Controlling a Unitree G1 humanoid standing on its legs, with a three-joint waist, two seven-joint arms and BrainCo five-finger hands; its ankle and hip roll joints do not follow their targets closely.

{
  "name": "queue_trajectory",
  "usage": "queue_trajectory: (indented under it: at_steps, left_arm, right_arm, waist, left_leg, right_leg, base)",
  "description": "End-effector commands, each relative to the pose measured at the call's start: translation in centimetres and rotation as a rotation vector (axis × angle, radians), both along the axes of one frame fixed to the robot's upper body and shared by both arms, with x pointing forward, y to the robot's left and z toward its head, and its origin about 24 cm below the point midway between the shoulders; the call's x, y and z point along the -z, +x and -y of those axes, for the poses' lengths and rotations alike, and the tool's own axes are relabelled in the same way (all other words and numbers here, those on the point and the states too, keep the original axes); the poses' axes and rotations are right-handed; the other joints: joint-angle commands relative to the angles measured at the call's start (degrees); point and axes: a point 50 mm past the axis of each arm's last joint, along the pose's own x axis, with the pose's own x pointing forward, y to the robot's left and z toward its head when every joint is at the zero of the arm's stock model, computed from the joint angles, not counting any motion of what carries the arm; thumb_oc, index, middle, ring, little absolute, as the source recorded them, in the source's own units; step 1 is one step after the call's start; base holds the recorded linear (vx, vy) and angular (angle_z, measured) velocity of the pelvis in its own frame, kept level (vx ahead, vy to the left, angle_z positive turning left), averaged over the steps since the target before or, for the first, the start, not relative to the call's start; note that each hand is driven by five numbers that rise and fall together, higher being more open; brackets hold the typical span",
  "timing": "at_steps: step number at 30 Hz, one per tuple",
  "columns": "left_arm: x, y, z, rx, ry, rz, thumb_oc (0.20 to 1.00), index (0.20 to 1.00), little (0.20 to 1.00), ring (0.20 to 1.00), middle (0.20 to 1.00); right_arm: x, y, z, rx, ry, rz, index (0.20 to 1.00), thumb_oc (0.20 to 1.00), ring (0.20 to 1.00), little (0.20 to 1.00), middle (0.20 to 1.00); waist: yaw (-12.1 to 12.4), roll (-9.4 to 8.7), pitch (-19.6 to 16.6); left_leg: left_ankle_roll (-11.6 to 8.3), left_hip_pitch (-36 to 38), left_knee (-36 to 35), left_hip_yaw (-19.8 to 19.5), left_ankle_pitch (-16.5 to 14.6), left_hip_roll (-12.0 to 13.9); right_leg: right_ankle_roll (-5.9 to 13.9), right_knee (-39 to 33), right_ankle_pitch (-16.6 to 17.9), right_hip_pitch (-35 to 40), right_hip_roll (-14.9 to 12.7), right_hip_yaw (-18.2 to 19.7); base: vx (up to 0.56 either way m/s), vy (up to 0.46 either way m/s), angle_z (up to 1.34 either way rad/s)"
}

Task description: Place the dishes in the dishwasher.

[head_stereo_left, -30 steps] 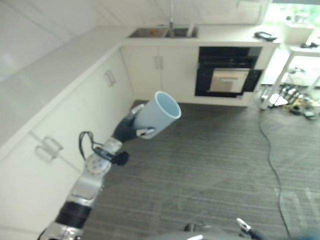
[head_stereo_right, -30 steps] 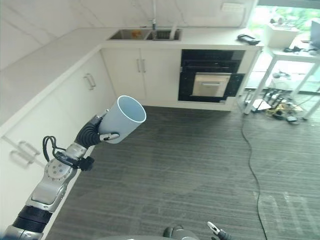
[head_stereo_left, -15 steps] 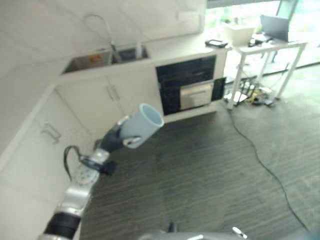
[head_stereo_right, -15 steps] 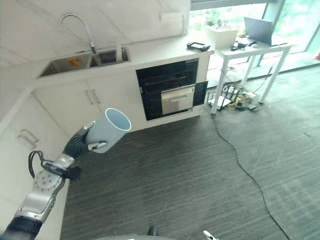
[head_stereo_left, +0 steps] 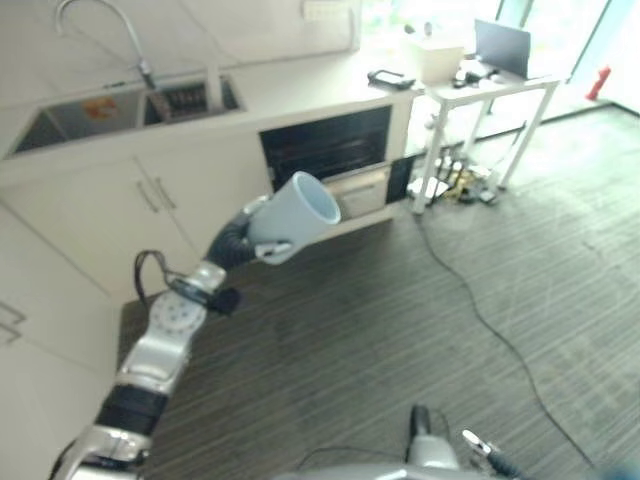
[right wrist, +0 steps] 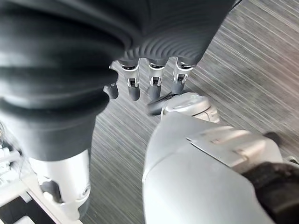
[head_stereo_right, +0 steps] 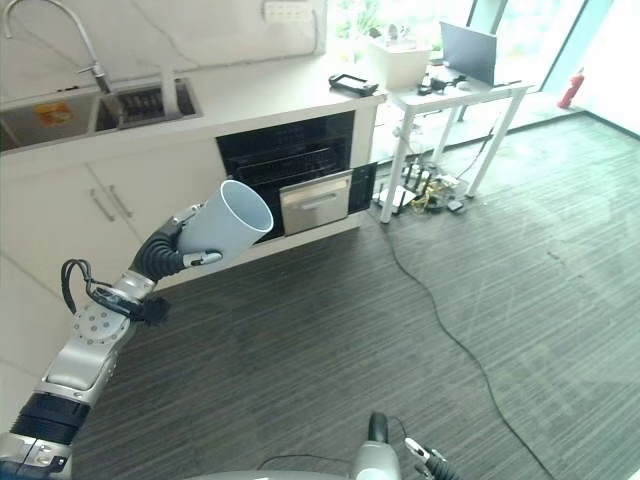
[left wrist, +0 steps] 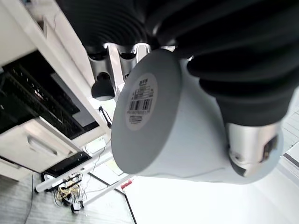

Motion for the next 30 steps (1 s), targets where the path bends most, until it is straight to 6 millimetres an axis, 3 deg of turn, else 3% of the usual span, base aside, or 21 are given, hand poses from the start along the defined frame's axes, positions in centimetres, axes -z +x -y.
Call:
queue_trajectory:
  at_steps: [1,5,8,9,11,12,13,14,16,19,23,24,25,27,30]
  left_arm:
    - [-4.2,-0.7,0.9,0.049,-0.043,0.199,0.2,0.2,0.2,0.2,0.2]
    - [-3.8,-1.0,0.8,0.025,-0.076,0.195,0.2,0.2,0.2,0.2,0.2]
    - [-3.7,-1.0,1.3,0.049,-0.098,0.192,0.2,0.2,0.2,0.2,0.2]
    - [-3.8,-0.7,1.8,0.071,-0.103,0.189,0.2,0.2,0.2,0.2,0.2]
    - [-3.7,-0.5,2.1,0.081,-0.106,0.186,0.2,0.2,0.2,0.2,0.2]
    - [-3.5,-0.4,2.0,0.07,-0.111,0.184,0.2,0.2,0.2,0.2,0.2]
    - [-3.3,-0.4,1.8,0.057,-0.113,0.184,0.2,0.2,0.2,0.2,0.2]
    - [-3.2,-0.4,1.7,0.052,-0.115,0.183,0.2,0.2,0.2,0.2,0.2]
    - [-3.1,-0.6,1.9,0.053,-0.128,0.192,0.2,0.2,0.2,0.2,0.2]
    - [-2.7,-0.8,1.8,0.043,-0.142,0.197,0.2,0.2,0.2,0.2,0.2]
    - [-2.7,-0.1,1.9,0.057,-0.147,0.207,0.2,0.2,0.2,0.2,0.2]
    - [-3.1,0.5,2.2,0.067,-0.141,0.215,0.2,0.2,0.2,0.2,0.2]
    - [-3.4,0.7,2.2,0.068,-0.139,0.222,0.2,0.2,0.2,0.2,0.2]
    - [-3.7,0.8,2.0,0.064,-0.13,0.225,0.2,0.2,0.2,0.2,0.2]
    - [-4.0,1.3,2.4,0.083,-0.105,0.214,0.2,0.2,0.2,0.2,0.2]
  right_arm:
    - [-0.1,-0.3,0.7,0.044,-0.013,-0.028,1.0,1.0,1.0,1.0,1.0]
    - [-0.1,-0.7,0.8,0.033,-0.025,-0.03,1.0,1.0,1.0,1.0,1.0]
    - [-0.4,-0.2,1.6,0.064,-0.037,-0.007,1.0,1.0,1.0,1.0,1.0]
    - [-0.5,-0.2,1.9,0.063,-0.046,0.007,1.0,1.0,1.0,1.0,1.0]
    - [-0.6,-0.3,2.0,0.07,-0.053,0.012,1.0,1.0,1.0,1.0,1.0]
    - [-0.6,-0.3,2.3,0.067,-0.055,0.009,1.0,1.0,1.0,1.0,1.0]
    - [-0.6,-0.3,2.3,0.056,-0.057,-0.001,1.0,1.0,1.0,1.0,1.0]
    - [-0.6,-0.5,2.3,0.052,-0.057,-0.011,1.0,1.0,1.0,1.0,1.0]
    - [-0.6,-0.7,2.5,0.047,-0.058,-0.033,1.0,1.0,1.0,1.0,1.0]
    - [-0.5,-1.5,2.6,0.033,-0.066,-0.059,1.0,1.0,1.0,1.0,1.0]
    - [-0.5,-1.8,2.8,0.043,-0.095,-0.066,1.0,1.0,1.0,1.0,1.0]
    - [-0.7,-1.5,3.1,0.066,-0.103,-0.05,1.0,1.0,1.0,1.0,1.0]
    - [-0.7,-1.7,3.0,0.062,-0.096,-0.044,1.0,1.0,1.0,1.0,1.0]
    - [-0.6,-2.0,2.8,0.041,-0.096,-0.046,1.0,1.0,1.0,1.0,1.0]
    - [-0.3,-2.8,2.1,0.058,-0.074,-0.042,1.0,1.0,1.0,1.0,1.0]
  waist:
    - [-0.06,2.34,-1.64]
    - [-0.93,2.9,-2.31]
    - [-1.44,2.85,-1.44]
    - [-1.82,2.5,-0.73]
    - [-2.04,2.47,-0.33]
    - [-1.66,2.92,0.01]
    - [-1.64,3.69,-0.06]
    - [-1.82,4.07,-0.14]
    - [-1.1,5.11,0.21]
    - [-0.11,5.6,0.59]
    - [-0.76,5.75,1.1]
    - [-1.16,5.44,1.66]
    - [-0.9,4.65,1.68]
    - [-0.84,4.15,1.56]
    - [-0.35,3.17,0.69]
  left_leg:
    - [1.51,-3.42,3.6,-7.05,-3.71,0.84]
    - [-0.96,-1.63,7.81,-6.01,-4.8,5.08]
    - [-2.85,-7.94,20.3,-1.76,1.97,7.86]
    - [-3.14,-11.32,25.24,1.67,3.26,8.64]
    - [-3.23,-12.88,26.55,2.12,3.19,8.25]
    - [-2.42,-13.54,23.85,0.95,1.48,5.36]
    - [-2.28,-12.86,18.24,0.9,1.65,4.62]
    - [-2.45,-12.03,14.23,1.74,2.29,5.23]
    - [-4.76,-11.46,3.99,-0.86,7.3,6.22]
    - [-6.65,-14.33,-0.73,-2.27,11.91,8.39]
    - [-6.56,-16.17,1.34,0.78,11.62,10.35]
    - [-6.15,-17.66,5.14,1.93,10.12,9.97]
    - [-4.84,-18.89,8.57,1.32,8.19,8.19]
    - [-3.38,-19.38,10.73,1.11,6.54,6.85]
    - [-0.09,-18.71,11.6,0.88,4.08,3.82]
  right_leg:
    - [-0.1,2.59,2.49,3.31,4.14,-1.75]
    - [-3.67,8.45,-3.84,3.6,7.38,-2.77]
    - [-6.65,8.47,-6.19,7.16,9.15,-3.24]
    - [-7.41,7.61,-6.59,9.29,8.93,-4.59]
    - [-7.47,6.96,-6.65,10.44,8.81,-5.5]
    - [-7.11,6.95,-7.38,11.32,9.19,-5.56]
    - [-6.85,7.21,-8.18,11.68,10.0,-5.39]
    - [-6.81,7.23,-8.67,12.03,10.43,-5.5]
    - [-6.77,6.18,-10.01,14.16,11.42,-5.14]
    - [-7.08,4.57,-11.98,17.91,11.65,-3.87]
    - [-6.19,6.79,-14.07,18.8,9.11,-5.08]
    - [-4.7,9.84,-14.72,18.59,6.3,-5.96]
    - [-3.47,10.36,-14.34,19.41,4.23,-5.86]
    - [-2.78,12.12,-13.96,19.35,2.7,-5.46]
    - [-2.37,18.74,-8.9,18.73,0.12,-4.9]
  base:
    - [0.27,-0.436,0.3]
    - [0.23,-0.411,0.22]
    - [0.14,-0.332,0.1]
    - [0.1,-0.219,0.18]
    - [0.12,-0.089,0.59]
    - [0.2,0.018,0.55]
    - [0.25,0.058,0.26]
    - [0.29,0.129,-0.17]
    - [0.3,0.151,-0.12]
    - [0.36,0.21,-0.02]
    - [0.36,0.345,-0.08]
    - [0.4,0.45,0.14]
    - [0.5,0.555,0.14]
    - [0.32,0.334,0.26]
    - [0.32,0.314,0.32]
